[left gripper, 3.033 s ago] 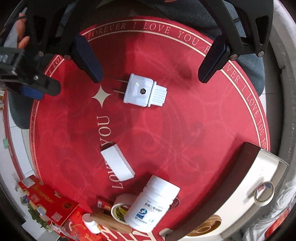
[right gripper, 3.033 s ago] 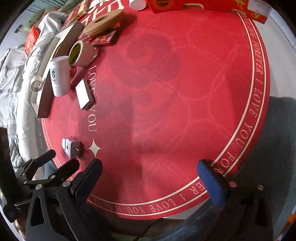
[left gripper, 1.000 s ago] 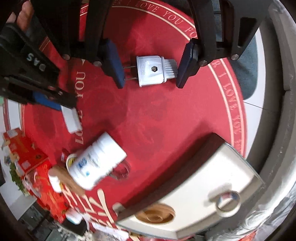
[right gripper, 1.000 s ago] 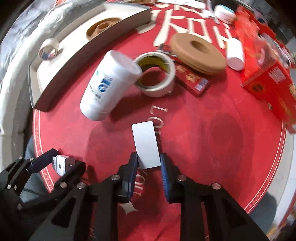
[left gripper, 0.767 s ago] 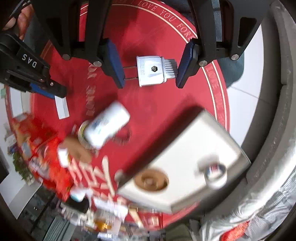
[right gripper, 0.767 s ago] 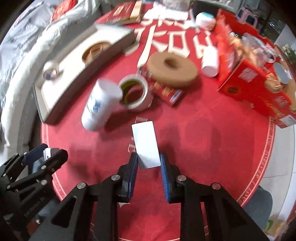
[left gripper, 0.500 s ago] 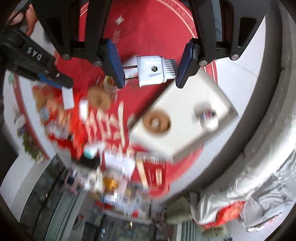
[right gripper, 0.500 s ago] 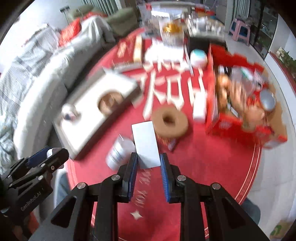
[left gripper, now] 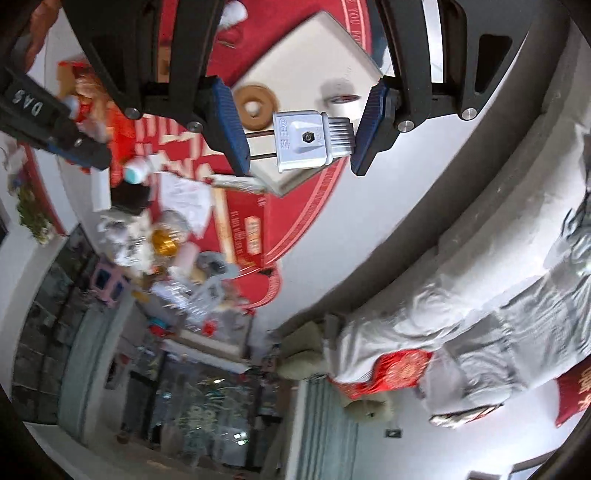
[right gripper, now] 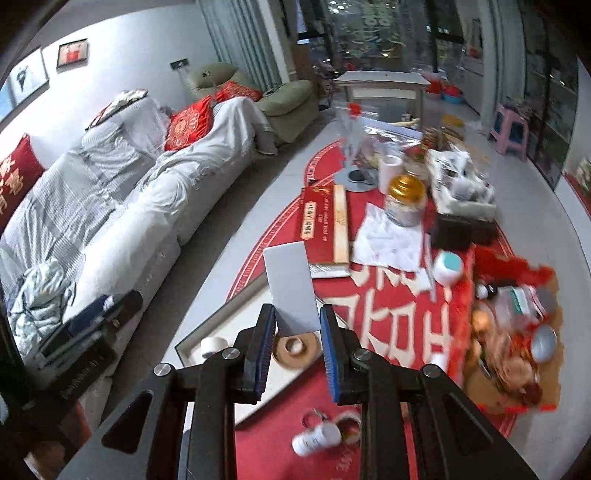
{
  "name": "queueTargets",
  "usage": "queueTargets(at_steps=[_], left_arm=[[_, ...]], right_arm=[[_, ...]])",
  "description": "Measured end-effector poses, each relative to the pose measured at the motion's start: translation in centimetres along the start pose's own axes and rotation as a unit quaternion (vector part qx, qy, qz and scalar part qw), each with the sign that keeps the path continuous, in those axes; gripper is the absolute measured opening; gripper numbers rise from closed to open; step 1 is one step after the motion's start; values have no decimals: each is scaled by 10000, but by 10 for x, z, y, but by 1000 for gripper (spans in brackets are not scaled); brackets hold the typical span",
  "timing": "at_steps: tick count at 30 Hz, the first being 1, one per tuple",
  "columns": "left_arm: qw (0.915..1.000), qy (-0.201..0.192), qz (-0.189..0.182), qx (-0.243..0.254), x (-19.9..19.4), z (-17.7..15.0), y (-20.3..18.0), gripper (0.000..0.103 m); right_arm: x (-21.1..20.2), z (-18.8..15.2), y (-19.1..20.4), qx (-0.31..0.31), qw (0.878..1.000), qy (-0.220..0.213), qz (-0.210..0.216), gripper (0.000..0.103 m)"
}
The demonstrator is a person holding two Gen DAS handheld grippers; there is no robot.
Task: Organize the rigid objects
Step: 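Carry white plug and white block over the white tray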
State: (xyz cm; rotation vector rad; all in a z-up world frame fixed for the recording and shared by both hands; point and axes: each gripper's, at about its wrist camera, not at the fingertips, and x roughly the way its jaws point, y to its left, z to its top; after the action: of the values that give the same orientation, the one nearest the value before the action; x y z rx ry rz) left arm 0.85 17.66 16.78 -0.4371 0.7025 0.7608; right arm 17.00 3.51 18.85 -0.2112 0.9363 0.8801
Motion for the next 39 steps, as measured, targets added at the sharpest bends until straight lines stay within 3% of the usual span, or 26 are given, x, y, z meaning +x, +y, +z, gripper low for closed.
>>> queueTargets(at_steps=[9,15,19,39], left_arm=[[9942,921,549,-45,106,-62,28,60],[9886,1393,573,-44,146,-93,27,60],[9871,1489,585,44,158,-103,23,60],[9813,1831,588,89,185,-114,13,60]], right_arm=[[124,-29,22,-67,9957,920,99,26],[174,-58,16,-119,9911,1329,-17,26],[186,-63,15,-335,9900,1350,-223,26],[225,-64,17,-413,9847,1689,-84,26]])
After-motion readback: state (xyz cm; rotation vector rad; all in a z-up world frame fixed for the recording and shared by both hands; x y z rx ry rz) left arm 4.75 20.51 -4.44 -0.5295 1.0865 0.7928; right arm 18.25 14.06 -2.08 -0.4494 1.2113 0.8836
